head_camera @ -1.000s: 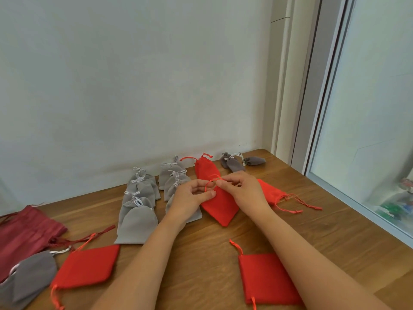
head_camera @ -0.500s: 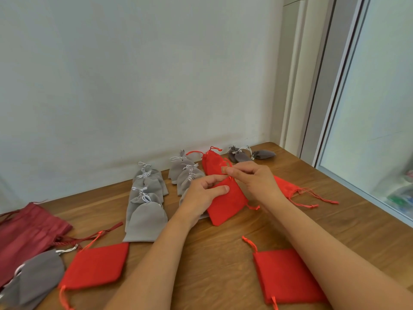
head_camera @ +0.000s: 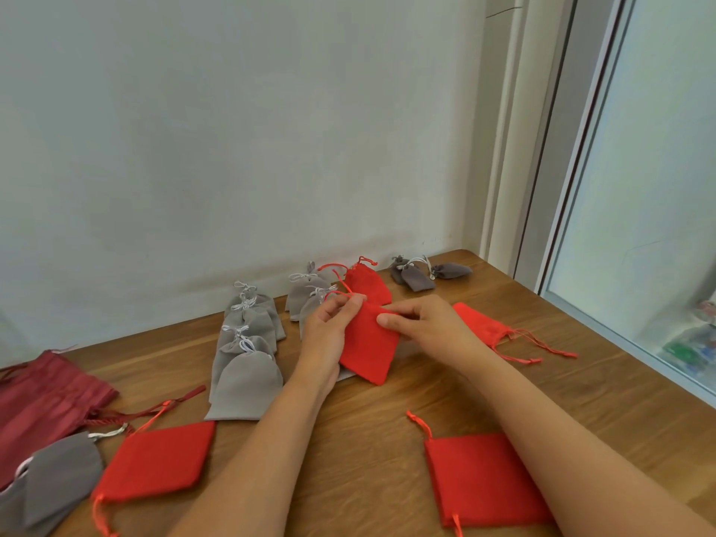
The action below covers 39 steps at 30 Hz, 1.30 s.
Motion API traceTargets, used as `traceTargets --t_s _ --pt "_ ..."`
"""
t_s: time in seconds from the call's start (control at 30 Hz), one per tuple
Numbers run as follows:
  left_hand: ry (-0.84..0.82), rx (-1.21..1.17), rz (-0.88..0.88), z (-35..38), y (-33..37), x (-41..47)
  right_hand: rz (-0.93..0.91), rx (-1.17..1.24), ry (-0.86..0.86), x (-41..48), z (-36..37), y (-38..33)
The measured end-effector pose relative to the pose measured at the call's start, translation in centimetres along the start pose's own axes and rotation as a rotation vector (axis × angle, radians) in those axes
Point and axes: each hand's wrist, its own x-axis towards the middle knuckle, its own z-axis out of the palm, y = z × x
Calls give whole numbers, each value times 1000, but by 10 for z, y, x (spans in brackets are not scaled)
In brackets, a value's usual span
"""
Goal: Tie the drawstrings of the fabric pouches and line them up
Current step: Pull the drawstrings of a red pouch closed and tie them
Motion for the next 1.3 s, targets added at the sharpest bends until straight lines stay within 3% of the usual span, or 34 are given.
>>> traceTargets --t_s 0.17,0.47,0.53,0.67,0.77,0.87,1.03,1.13,1.3 --pt "-22 -74 -10 -1 3 1 10 -132 98 2 -1 2" --pt "-91 -337 -51 -9 8 6 91 2 188 2 -10 -1" --pt "-109 -312 -68 -10 8 7 115 236 201 2 -12 -4" --pt "-179 -276 -114 -12 7 8 164 1005 109 7 -11 -11" --pt "-186 -401 -142 -13 8 9 218 1212 119 9 -12 -7" --pt "-157 -521 -145 -12 10 9 285 1160 216 13 -10 2" --pt "-172 -493 -148 -6 10 4 258 1000 295 15 -6 4" --pt "-189 -315 -117 -9 7 6 148 663 215 9 -3 2" --pt "-225 190 19 -5 1 1 -42 420 87 2 11 -2"
